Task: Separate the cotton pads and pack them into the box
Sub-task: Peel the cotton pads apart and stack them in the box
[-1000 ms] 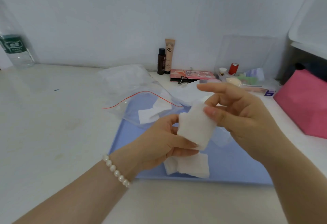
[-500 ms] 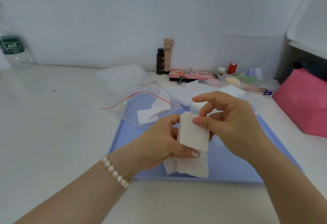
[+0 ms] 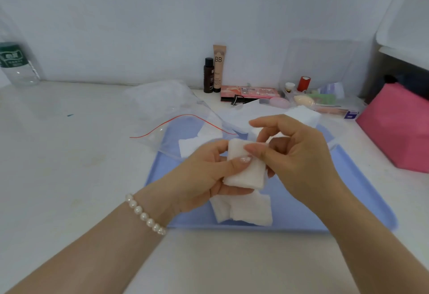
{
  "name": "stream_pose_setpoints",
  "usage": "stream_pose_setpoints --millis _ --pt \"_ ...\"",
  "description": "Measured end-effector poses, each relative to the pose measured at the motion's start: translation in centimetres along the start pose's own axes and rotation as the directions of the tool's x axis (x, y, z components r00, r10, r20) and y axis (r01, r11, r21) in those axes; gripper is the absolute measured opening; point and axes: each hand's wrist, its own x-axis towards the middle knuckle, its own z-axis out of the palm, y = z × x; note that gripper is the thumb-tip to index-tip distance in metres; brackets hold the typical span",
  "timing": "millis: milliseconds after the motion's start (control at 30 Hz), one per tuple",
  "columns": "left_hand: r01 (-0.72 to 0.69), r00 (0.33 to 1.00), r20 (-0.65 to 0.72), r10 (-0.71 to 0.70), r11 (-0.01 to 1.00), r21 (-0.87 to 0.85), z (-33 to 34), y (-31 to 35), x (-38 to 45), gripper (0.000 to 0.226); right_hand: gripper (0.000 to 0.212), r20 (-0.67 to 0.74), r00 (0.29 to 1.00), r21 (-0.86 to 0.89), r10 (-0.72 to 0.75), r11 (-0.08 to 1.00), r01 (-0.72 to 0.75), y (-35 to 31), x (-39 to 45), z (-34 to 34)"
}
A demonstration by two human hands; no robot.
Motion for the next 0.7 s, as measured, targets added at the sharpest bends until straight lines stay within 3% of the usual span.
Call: stream_pose_setpoints --millis 67,133,200,300,333,433,500,600,700 --pt "-0.076 0.992 -0.103 0.077 0.997 0.011 -0.4 0.4 0.1 0.035 0.021 -0.088 0.995 -0.022 -0.042 0.999 0.04 0.0 0.1 -0.3" --pt "-0.141 0.967 -0.21 0.143 0.99 0.023 -1.0 1.1 0.2 0.022 0.021 -0.076 0.997 -0.087 -0.027 0.996 0.02 0.1 0.3 -0.8" --pt "-0.173 0.948 -0.265 0.175 0.984 0.03 -1.6 1.7 0.1 0.021 0.025 0.097 0.992 -0.245 0.075 0.968 -0.049 0.3 0.2 -1.0" --pt "-0.175 0.942 -0.279 0.187 0.982 0.066 -1.8 1.9 0.0 0.025 0.022 0.371 0.883 -0.499 0.287 0.864 -0.072 0.4 -0.5 -0.3" --pt "-0.173 0.944 -0.273 0.187 0.982 0.077 -1.8 1.9 0.0 0.025 0.034 0.41 0.857 -0.539 0.312 0.841 -0.049 0.5 -0.7 0.0" --pt "-0.163 0.948 -0.265 0.178 0.984 0.077 -2.0 1.8 0.1 0.027 0.072 0.449 0.815 -0.58 0.366 0.813 -0.046 0.9 -1.2 0.6" --pt "-0.155 0.948 -0.268 0.169 0.985 0.076 -2.1 1.8 0.2 0.03 0.086 0.442 0.802 -0.599 0.401 0.798 -0.069 1.2 -1.3 0.7" --pt "-0.145 0.95 -0.269 0.159 0.987 0.075 -2.1 1.7 0.2 0.03 0.09 0.418 0.798 -0.544 0.434 0.823 -0.162 1.5 -1.3 1.0" --pt "-0.146 0.953 -0.26 0.157 0.987 0.06 -2.0 1.7 0.2 0.03 0.078 0.435 0.788 -0.473 0.435 0.855 -0.211 1.8 -1.2 1.7"
